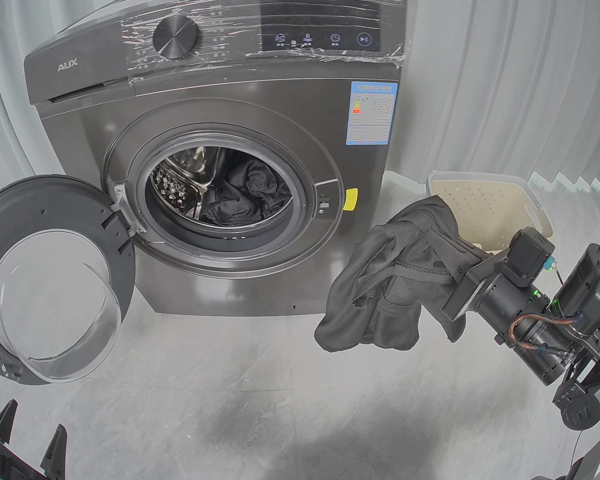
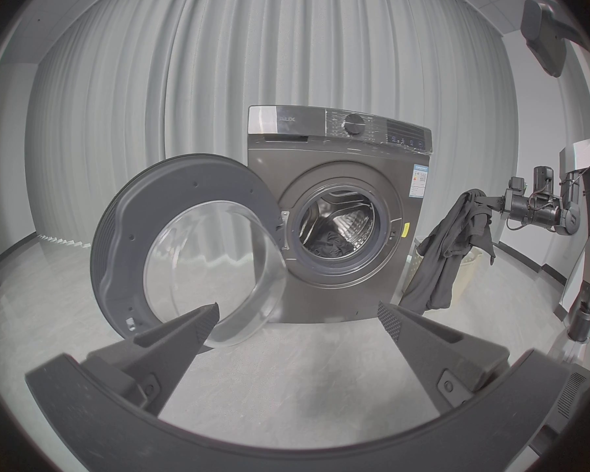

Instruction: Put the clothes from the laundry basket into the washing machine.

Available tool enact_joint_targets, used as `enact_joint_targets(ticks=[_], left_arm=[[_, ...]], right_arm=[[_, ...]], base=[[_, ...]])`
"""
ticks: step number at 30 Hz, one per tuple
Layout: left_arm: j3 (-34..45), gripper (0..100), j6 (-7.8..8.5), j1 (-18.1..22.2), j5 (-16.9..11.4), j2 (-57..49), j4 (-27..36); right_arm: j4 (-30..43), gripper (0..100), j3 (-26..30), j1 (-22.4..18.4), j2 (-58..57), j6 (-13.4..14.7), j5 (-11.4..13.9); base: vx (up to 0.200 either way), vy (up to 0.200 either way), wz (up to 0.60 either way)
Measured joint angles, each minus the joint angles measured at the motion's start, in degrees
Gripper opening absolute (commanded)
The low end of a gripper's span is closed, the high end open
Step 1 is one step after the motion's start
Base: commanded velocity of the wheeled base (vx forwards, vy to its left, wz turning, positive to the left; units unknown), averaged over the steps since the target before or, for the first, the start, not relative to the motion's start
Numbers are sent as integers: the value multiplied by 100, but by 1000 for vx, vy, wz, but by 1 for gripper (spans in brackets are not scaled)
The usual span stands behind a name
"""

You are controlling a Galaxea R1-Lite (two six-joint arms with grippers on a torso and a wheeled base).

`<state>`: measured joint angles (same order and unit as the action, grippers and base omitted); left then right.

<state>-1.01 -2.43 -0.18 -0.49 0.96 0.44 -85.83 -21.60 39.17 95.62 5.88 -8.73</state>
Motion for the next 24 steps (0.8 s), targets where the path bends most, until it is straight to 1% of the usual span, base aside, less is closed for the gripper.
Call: enact_joint_targets(ticks=[5,24], left_arm=[[0,100,0,0,5,0,5],[0,100,-2,2,5,0,0]], right_arm=[[0,0,11,0,11,-2,2],[0,0,63,0,49,2,4]], base=[[0,200,0],[0,0,0]])
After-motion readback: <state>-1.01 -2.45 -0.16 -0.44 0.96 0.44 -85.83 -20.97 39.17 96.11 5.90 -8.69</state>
